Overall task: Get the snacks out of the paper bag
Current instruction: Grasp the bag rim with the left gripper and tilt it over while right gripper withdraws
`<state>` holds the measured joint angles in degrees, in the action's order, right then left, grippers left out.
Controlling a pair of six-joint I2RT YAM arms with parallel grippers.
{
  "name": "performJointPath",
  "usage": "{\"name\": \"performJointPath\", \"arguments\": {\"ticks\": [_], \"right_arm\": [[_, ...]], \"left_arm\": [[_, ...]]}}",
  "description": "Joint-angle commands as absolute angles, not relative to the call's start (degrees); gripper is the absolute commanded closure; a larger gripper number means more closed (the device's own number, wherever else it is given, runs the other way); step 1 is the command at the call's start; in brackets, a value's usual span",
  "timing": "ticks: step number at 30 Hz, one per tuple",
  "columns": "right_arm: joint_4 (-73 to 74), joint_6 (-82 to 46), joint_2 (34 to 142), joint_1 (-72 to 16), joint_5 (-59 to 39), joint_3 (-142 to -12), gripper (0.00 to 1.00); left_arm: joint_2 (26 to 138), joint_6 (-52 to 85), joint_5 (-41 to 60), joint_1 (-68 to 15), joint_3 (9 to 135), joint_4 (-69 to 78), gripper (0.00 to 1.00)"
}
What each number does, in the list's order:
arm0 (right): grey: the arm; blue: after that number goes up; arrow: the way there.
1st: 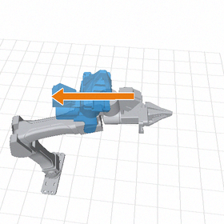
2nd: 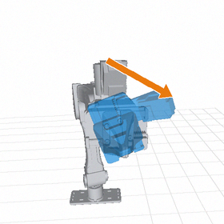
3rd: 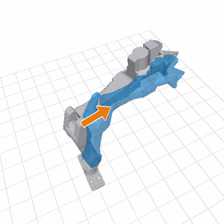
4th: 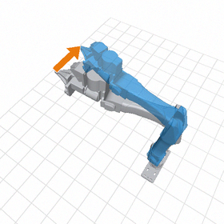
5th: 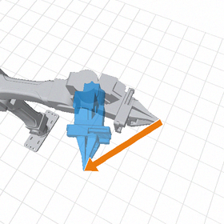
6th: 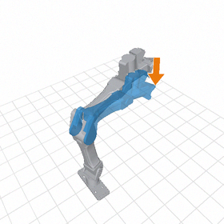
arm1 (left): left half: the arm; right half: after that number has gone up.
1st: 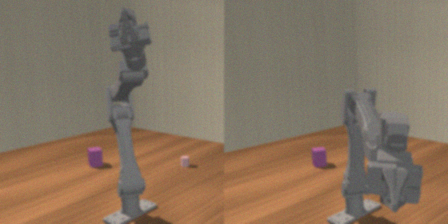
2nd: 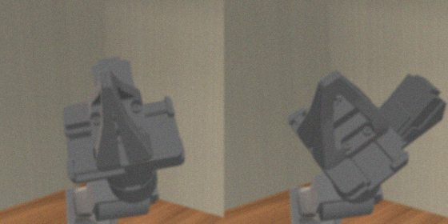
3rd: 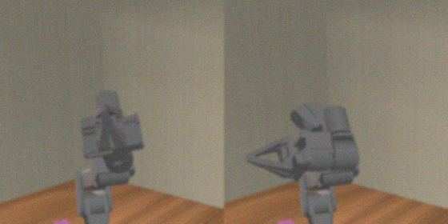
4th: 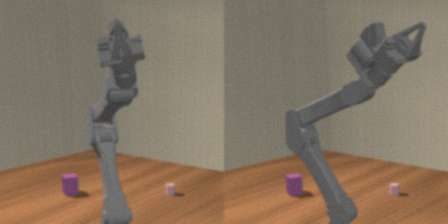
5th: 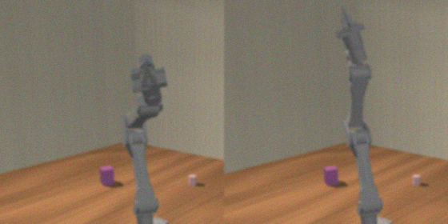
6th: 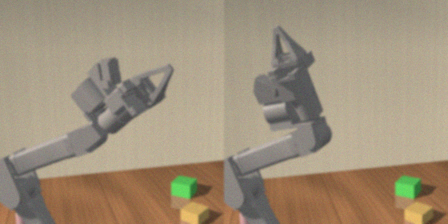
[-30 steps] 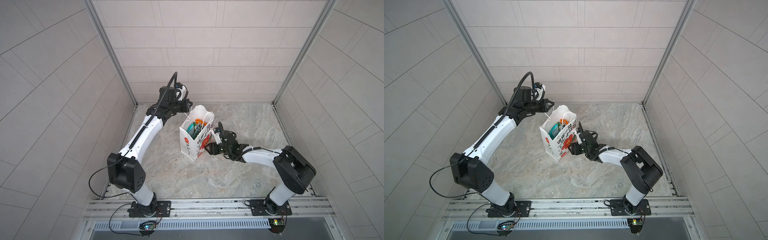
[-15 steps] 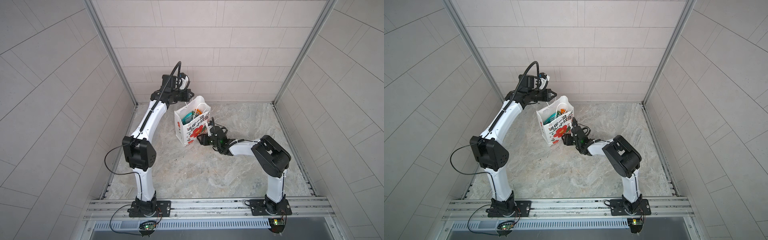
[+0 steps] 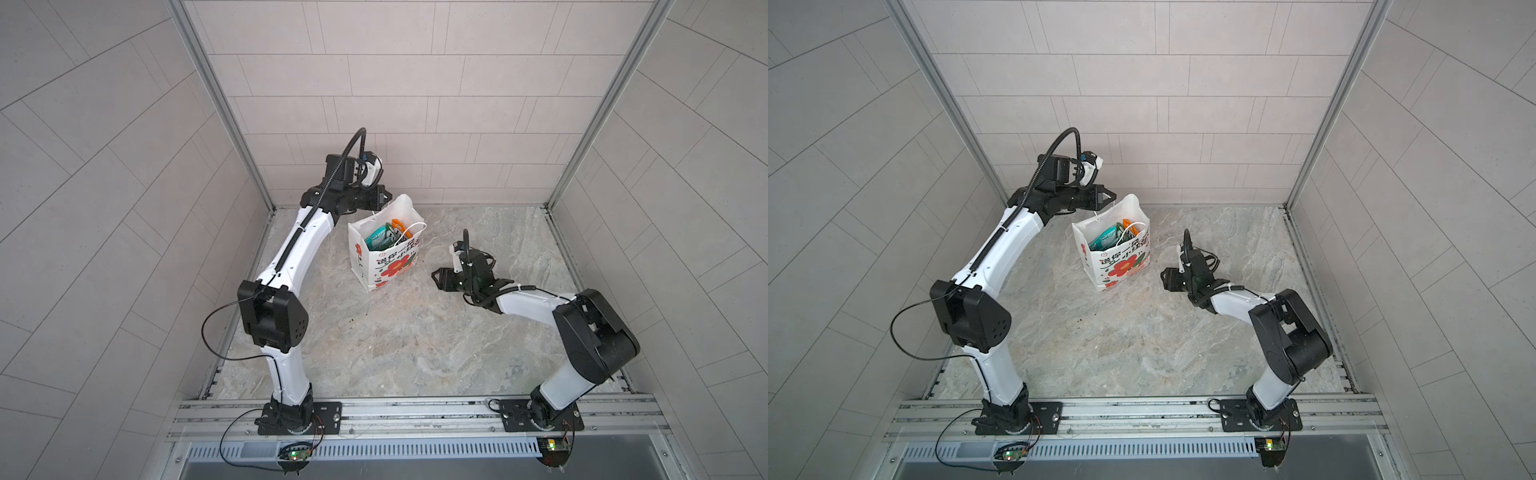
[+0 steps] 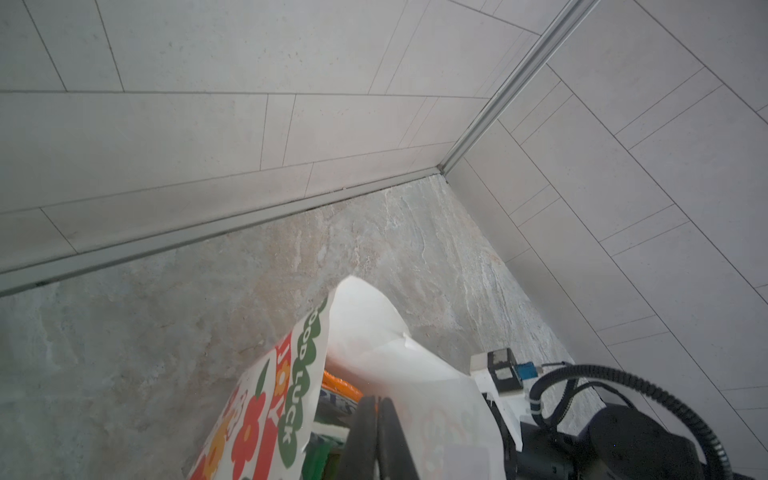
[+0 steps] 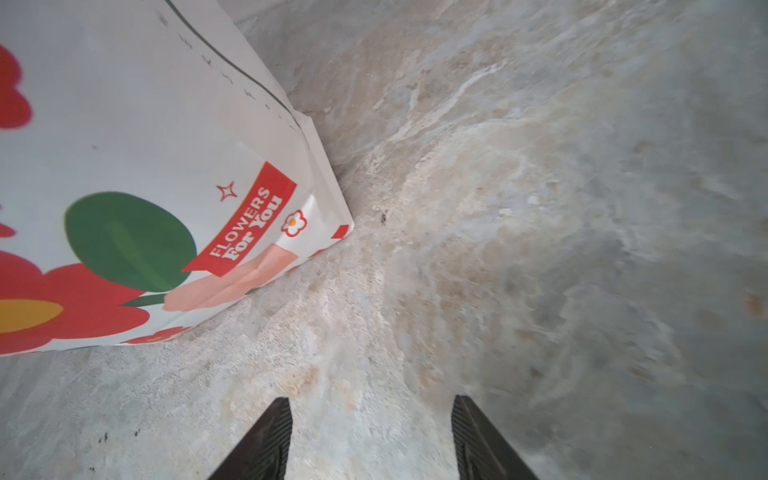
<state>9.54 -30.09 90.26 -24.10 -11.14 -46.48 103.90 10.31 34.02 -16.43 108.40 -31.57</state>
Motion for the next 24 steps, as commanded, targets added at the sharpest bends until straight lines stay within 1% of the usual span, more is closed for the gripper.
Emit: {"name": "performJointPath", "arguments": {"ticks": [1,4,10,14,20,24], "right_arm": [[-0.72,-24.2,84.06,-21.49,-9.38,-47.15,0.37],[-2.16,-22.27,80.09,-20.21,-9.6,-47.02,0.37],[-7.23,-21.28,74.6,-18.76,-9.58,-49.12,0.37],[-10.82,-19.48,71.77,-18.72,-10.71,-51.55,0.36],[-14.08,-17.97,68.35,-18.81,-9.68,-53.2,0.36],[-16.06,-17.17,66.07,-18.81,-9.23,-54.11,0.36]], "left_arm": [[96.55,10.69,30.34,-20.19,104.27,-28.43,1.0],[92.93,11.54,24.65,-22.69,99.69,-26.97,1.0],[86.89,15.14,17.23,-28.22,90.57,-21.61,1.0],[84.76,17.66,12.52,-31.91,87.72,-20.58,1.0],[82.91,20.39,8.46,-37.05,84.25,-17.78,1.0],[83.13,20.13,9.52,-38.31,84.76,-18.1,1.0]]}}
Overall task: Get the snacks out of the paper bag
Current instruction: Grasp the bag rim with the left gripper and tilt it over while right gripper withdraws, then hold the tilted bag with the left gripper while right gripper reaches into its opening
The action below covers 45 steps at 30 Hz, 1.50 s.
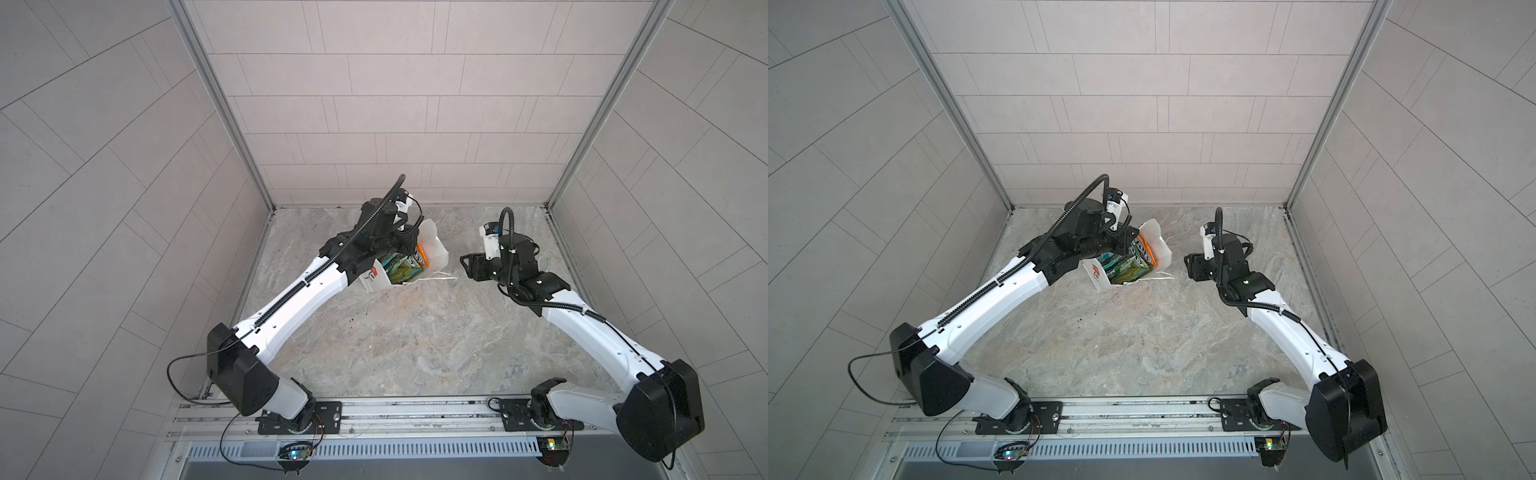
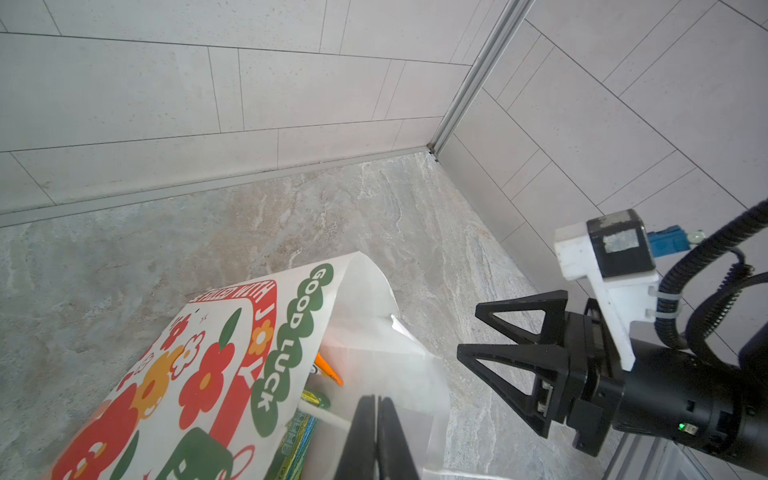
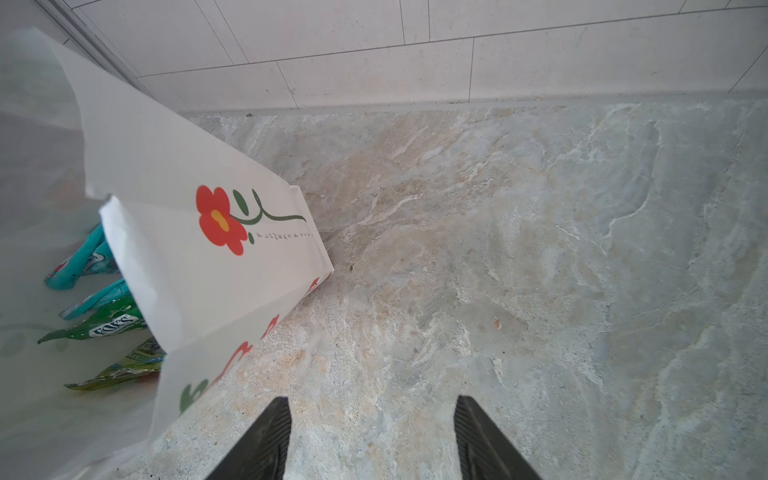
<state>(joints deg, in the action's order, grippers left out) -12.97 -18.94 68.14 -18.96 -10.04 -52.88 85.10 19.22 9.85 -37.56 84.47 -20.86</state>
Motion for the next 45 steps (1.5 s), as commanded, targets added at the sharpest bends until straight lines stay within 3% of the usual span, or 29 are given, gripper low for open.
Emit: {"name": "performJointPath", "arguments": {"ticks": [1,11,20,30,38,45], "right_arm": [[-16.41,-17.05,65.44,-18.81,-9.39,-54.41,0.36],[-16.83,-16.26,61.43,-19.5,-21.7,-57.72,0.35],[-18.04,-14.02,63.14,-24.6,-31.75,-60.75,0.35],[-15.41,-14.18,71.4,-33.63,-31.4,-60.8,0.48],[-14.88,-14.16,76.68,-35.15,-29.34,-59.62,0.58],[-18.13,-11.75,78.96,-36.07,-19.72,-58.85,0.6]], "left_arm": [[83.26,20.26,10.37,-38.62,84.81,-18.02,1.0],[83.28,19.43,19.63,-39.2,86.15,-17.86,1.0],[83.06,20.99,18.07,-39.2,85.94,-18.02,1.0],[82.15,21.53,15.18,-39.22,86.24,-18.63,1.0],[80.65,21.27,12.02,-39.2,85.65,-18.87,1.0],[79.75,21.01,10.36,-39.21,85.44,-18.5,1.0]]}}
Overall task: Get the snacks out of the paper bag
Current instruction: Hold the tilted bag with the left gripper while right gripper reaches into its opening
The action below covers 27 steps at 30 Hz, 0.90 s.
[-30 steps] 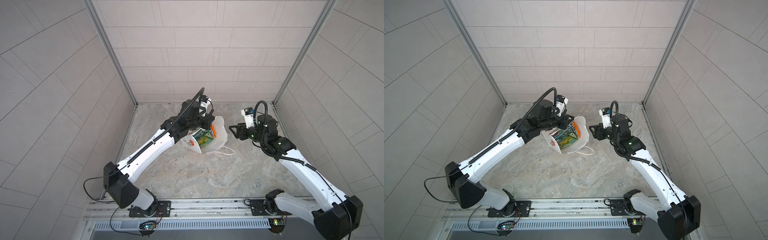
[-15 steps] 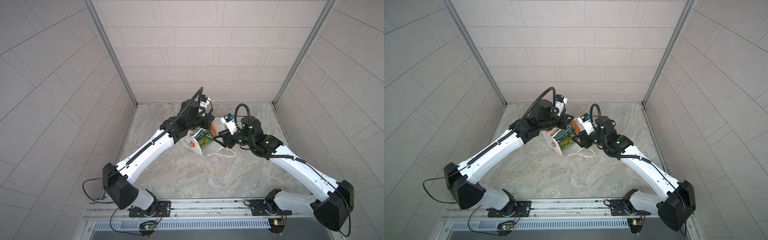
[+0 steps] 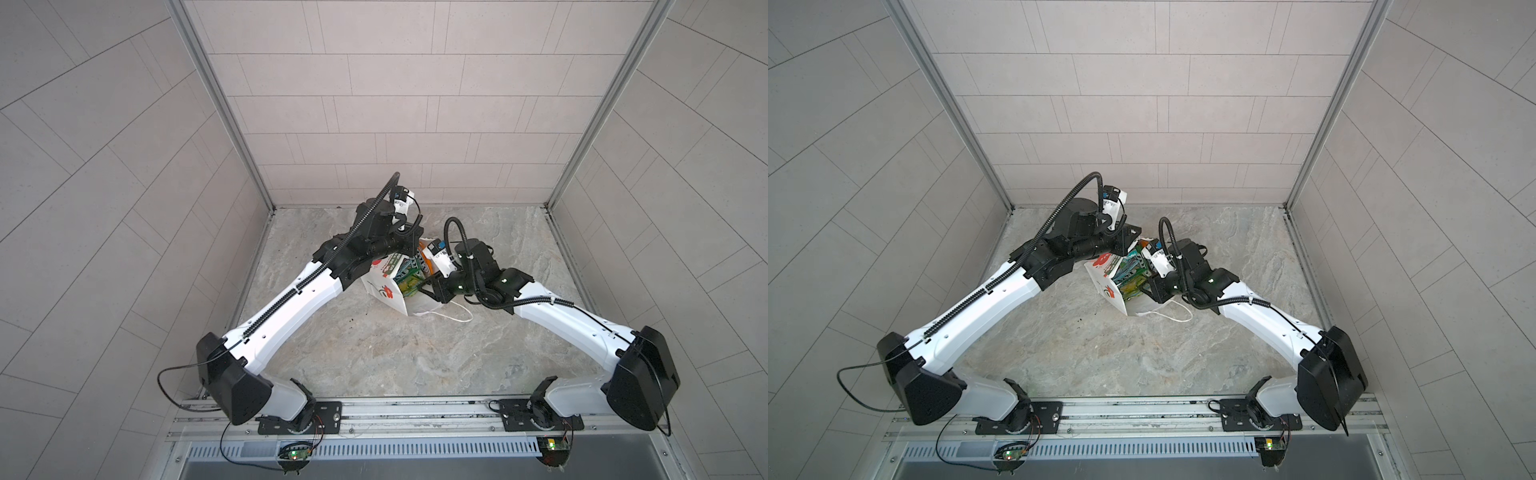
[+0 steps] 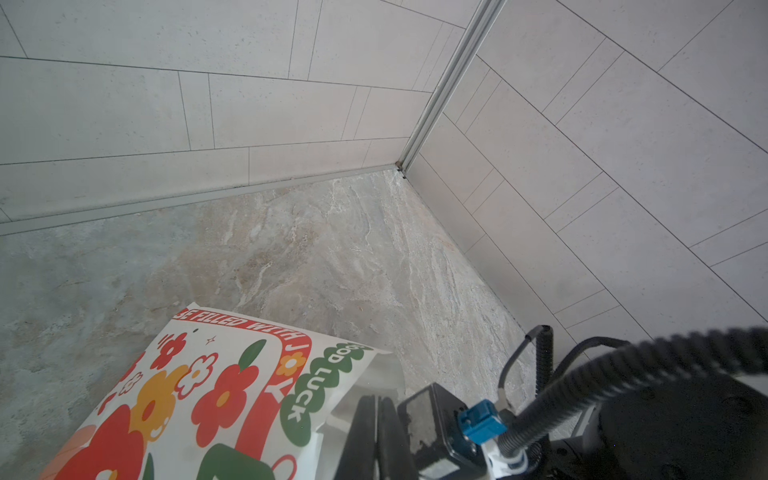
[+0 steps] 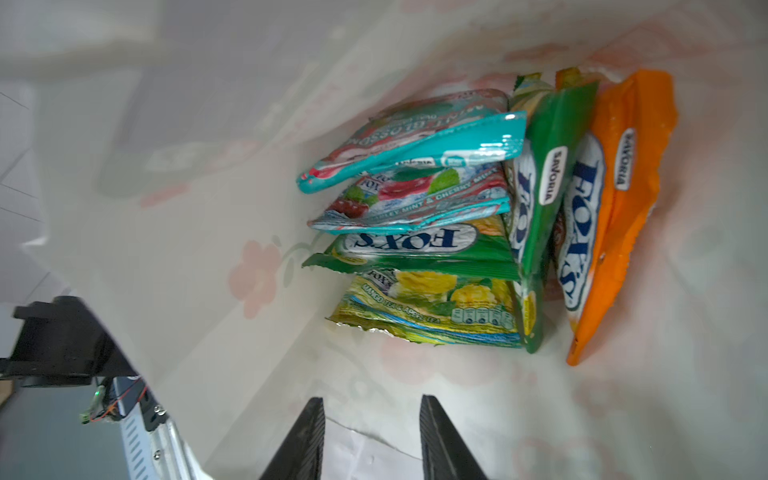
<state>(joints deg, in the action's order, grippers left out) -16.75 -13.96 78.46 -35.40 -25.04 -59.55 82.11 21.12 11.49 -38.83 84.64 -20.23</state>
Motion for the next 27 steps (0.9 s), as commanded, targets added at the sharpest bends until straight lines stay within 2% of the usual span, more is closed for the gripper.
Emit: {"name": "performJointPath", "arguments": {"ticks": [1,6,16,27], "right_arm": [[-18.41,-11.35,79.14,-36.33,-18.43,-58.65,0.6],[-18.17,-9.79,79.55,-37.64,-14.17,-57.76,0.6],[-16.33,-7.81,83.74,-40.95,-11.76,-59.41,0.6],[-8.57,-11.87,86.6,-41.12,1.11,-59.63,0.64]], "left_arm": [[79.76,21.01,10.16,-39.21,85.51,-18.5,1.0],[79.89,21.1,9.48,-39.25,85.52,-18.39,1.0],[80.24,21.29,10.28,-39.22,86.13,-18.45,1.0],[80.12,20.84,11.63,-39.22,86.4,-18.94,1.0]]}}
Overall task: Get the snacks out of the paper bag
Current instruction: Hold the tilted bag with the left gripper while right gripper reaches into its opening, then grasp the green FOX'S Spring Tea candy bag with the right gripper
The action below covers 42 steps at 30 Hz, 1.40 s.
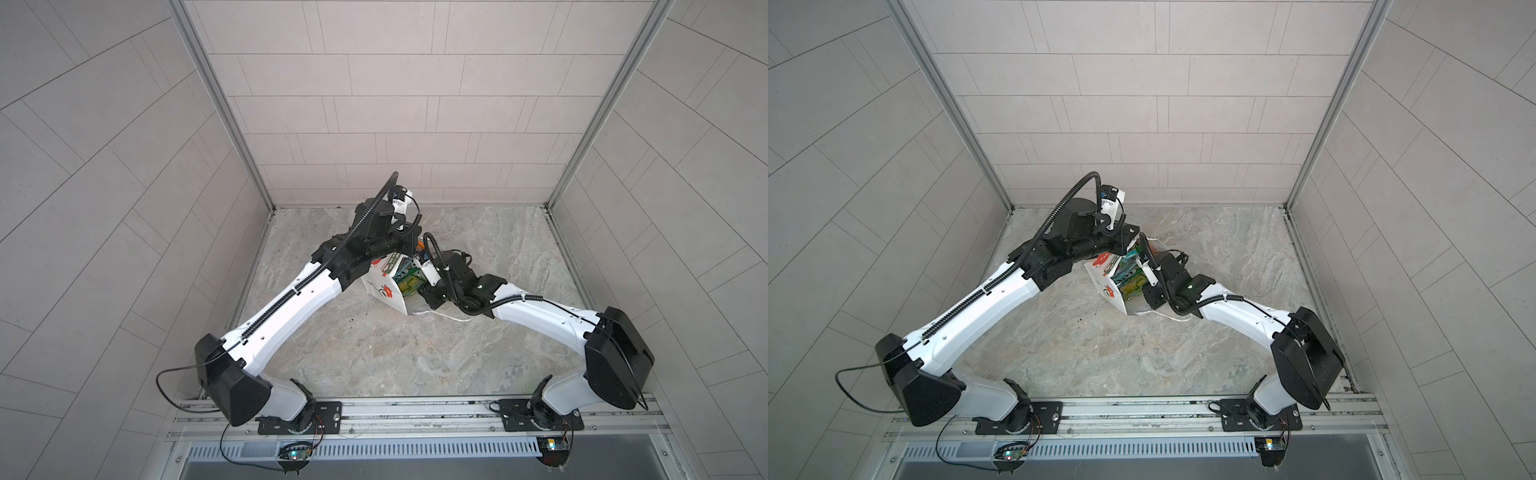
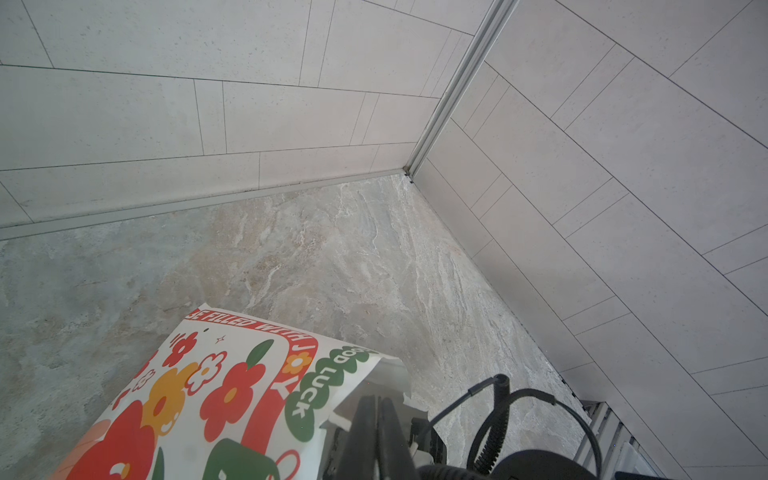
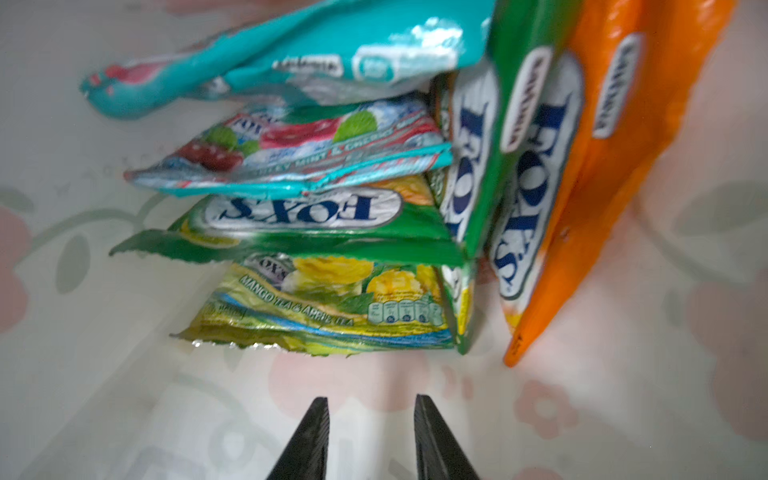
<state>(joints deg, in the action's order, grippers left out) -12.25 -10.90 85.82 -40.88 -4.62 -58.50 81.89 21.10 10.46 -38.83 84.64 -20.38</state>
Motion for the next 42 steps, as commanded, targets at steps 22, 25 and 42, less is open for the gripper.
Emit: {"name": "performJointPath", "arguments": {"ticks": [22,25,42], "right_arm": [[-5.68,-11.95,96.75,-41.04,9.79,-65.08,0.68],[-6.65,-11.71,98.57,-41.06,9.92,-66.46,0.65],[-8.61,-12.04,99.25,-40.53,6.28,-68.07,1.0]], "left_arm": [[79.73,20.26,13.14,-39.24,86.75,-19.42,1.0],[79.76,20.2,13.03,-39.23,86.66,-19.51,1.0],[79.56,19.96,9.87,-39.2,85.79,-20.12,1.0]]}}
